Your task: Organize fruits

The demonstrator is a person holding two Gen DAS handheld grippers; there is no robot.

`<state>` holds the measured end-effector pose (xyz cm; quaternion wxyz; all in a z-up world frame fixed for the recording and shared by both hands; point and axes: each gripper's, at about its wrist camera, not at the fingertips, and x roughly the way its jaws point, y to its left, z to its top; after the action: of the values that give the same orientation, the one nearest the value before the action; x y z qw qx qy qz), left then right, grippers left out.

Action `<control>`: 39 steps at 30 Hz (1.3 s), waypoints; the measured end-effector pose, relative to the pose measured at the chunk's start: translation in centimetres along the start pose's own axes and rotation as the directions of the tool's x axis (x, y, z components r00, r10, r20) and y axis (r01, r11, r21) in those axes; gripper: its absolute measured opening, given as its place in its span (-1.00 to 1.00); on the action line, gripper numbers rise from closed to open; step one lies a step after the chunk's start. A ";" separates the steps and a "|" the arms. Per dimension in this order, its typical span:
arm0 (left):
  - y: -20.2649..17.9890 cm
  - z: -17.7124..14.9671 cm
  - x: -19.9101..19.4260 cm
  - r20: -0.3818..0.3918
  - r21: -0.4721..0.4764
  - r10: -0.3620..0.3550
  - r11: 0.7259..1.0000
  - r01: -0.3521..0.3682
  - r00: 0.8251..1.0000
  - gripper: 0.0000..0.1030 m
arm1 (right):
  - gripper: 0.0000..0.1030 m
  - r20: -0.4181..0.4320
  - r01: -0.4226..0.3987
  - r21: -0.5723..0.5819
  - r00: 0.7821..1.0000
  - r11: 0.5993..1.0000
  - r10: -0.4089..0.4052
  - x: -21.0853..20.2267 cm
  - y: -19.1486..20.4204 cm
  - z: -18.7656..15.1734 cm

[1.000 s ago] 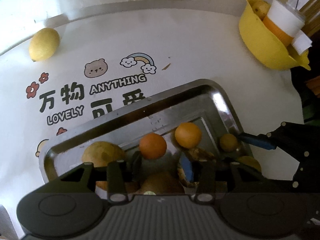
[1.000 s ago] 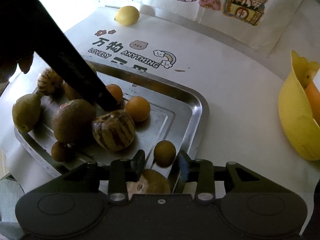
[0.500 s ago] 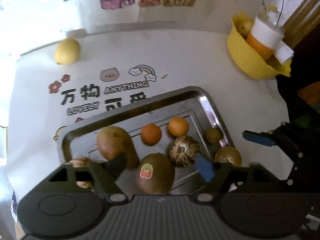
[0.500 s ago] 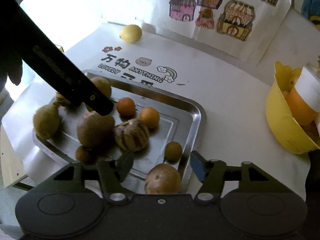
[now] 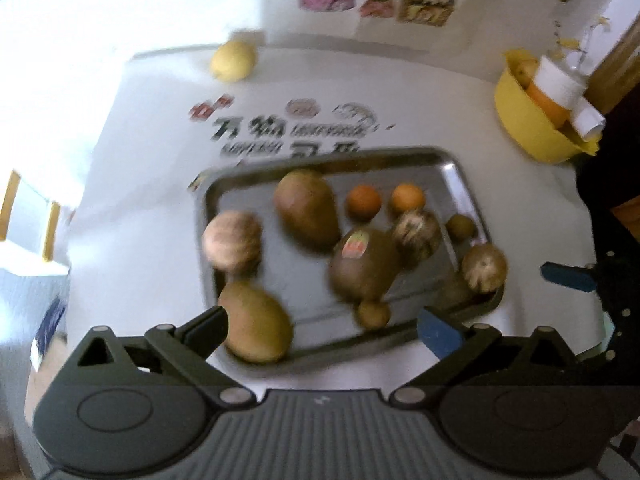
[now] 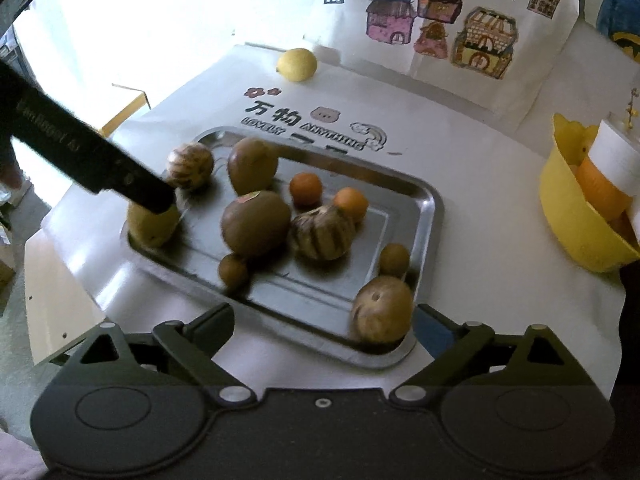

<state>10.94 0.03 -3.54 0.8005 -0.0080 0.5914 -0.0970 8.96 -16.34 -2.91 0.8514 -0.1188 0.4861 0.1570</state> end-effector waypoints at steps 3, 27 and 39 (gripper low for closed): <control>1.0 -1.5 -0.2 -0.012 -0.041 0.031 0.999 -0.032 0.999 0.99 | 0.94 -0.014 0.004 -0.001 1.000 1.000 -0.004 -0.3 0.6 -0.5; 4.9 -5.8 -0.5 0.032 -0.135 0.209 0.970 -0.202 0.978 0.99 | 0.99 -0.033 0.074 -0.030 0.997 0.997 -0.075 0.8 0.7 0.0; 5.2 -3.9 -0.3 0.043 -0.138 0.241 0.963 -0.233 0.970 0.99 | 0.99 0.015 0.071 0.003 0.997 0.997 -0.071 1.3 -0.6 2.2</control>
<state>7.93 5.60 -5.11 0.8213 0.0069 0.5690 0.0391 11.57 -15.94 -2.90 0.8603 -0.1335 0.4754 0.1270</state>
